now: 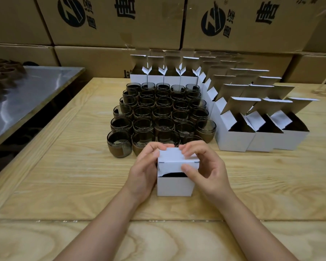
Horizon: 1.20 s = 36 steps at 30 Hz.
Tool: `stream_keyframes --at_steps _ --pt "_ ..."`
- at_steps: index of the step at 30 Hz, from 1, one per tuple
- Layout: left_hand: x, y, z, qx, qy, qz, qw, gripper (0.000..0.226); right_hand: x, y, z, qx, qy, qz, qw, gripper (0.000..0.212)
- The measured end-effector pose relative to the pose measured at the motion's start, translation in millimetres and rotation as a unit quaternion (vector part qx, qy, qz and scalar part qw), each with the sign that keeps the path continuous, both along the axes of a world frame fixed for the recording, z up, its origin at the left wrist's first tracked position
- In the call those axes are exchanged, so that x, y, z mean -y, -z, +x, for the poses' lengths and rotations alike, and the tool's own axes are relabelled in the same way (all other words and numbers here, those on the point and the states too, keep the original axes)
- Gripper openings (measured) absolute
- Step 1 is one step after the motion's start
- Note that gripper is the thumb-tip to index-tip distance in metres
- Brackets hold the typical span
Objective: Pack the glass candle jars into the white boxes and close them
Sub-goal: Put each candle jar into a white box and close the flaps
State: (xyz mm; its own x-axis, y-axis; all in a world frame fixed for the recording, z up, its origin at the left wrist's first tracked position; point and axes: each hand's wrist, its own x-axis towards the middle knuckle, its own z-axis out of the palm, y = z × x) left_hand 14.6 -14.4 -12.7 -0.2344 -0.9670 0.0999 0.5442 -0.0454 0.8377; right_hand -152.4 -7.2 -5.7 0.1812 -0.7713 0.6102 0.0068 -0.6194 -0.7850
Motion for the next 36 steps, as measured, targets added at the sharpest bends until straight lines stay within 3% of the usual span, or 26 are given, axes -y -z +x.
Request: stream_keyframes --at_steps 16,21,23,24,26,27,29,32,36 --pt "-0.8 3.9 0.2 0.053 -0.021 -0.035 0.998 0.043 3.3 11.5 -5.7 -0.075 -0.021 -0.012 0.997 0.01" --pt "-2.1 4.2 0.8 0.071 -0.02 -0.048 0.996 0.045 2.7 9.7 -6.5 -0.075 -0.024 0.007 0.997 0.018" --pt "-6.9 -0.4 2.4 0.136 -0.07 -0.096 0.984 0.04 2.4 10.0 -7.7 -0.05 -0.034 0.028 0.998 0.022" --pt "-9.2 -1.2 4.7 0.214 -0.136 -0.165 0.953 0.033 2.6 10.2 -8.8 -0.031 -0.043 0.04 0.998 0.028" --pt "-13.4 -0.6 8.7 0.384 -0.269 -0.348 0.812 0.023 4.0 9.8 -10.1 0.01 -0.062 0.057 0.996 0.037" --pt "-16.0 0.0 8.3 0.434 -0.286 -0.426 0.741 0.026 4.8 9.5 -10.5 0.031 -0.07 0.058 0.995 0.041" --pt "-21.7 0.1 3.8 0.486 -0.262 -0.519 0.652 0.034 6.6 10.1 -11.1 0.074 -0.086 0.062 0.992 0.045" --pt "-26.1 1.7 1.6 0.522 -0.266 -0.554 0.592 0.034 7.3 12.6 -11.2 0.105 -0.071 0.075 0.989 0.046" --pt "-31.1 2.1 25.8 0.534 -0.285 -0.563 0.562 0.035 9.3 15.4 -12.5 0.122 0.016 0.038 0.992 0.039"
